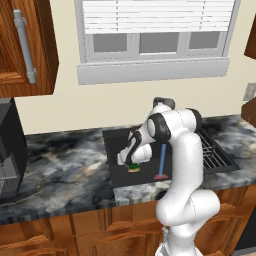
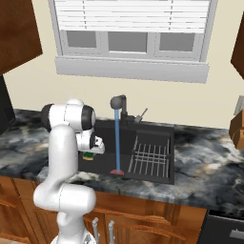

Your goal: Soak the sponge with water for a few seconds and then drop it inside the sink.

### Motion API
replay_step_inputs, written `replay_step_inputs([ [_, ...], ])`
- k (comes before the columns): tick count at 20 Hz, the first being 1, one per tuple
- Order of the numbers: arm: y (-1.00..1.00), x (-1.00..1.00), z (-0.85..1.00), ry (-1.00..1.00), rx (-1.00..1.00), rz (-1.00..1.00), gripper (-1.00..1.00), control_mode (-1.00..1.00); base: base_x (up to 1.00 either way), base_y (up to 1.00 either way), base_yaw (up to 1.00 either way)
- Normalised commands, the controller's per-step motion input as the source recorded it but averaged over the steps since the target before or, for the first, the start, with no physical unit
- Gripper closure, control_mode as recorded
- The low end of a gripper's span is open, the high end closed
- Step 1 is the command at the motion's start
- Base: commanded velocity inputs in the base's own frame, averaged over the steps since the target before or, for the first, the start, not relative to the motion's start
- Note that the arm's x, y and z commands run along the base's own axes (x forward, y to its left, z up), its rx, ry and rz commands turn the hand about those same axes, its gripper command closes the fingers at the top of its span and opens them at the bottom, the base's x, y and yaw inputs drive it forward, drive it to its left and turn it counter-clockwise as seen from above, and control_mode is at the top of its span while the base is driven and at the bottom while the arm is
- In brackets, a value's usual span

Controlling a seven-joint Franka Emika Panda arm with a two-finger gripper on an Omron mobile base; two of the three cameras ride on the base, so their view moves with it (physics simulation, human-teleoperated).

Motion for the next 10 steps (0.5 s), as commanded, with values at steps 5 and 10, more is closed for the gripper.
replay_step_inputs([
  [5,0.00,0.00,-0.26,-0.02,0.00,0.00,1.00,-1.00,0.00,0.00,0.00],
  [10,0.03,0.00,-0.36,0.00,0.00,0.00,1.00,-1.00,0.00,0.00,0.00],
])
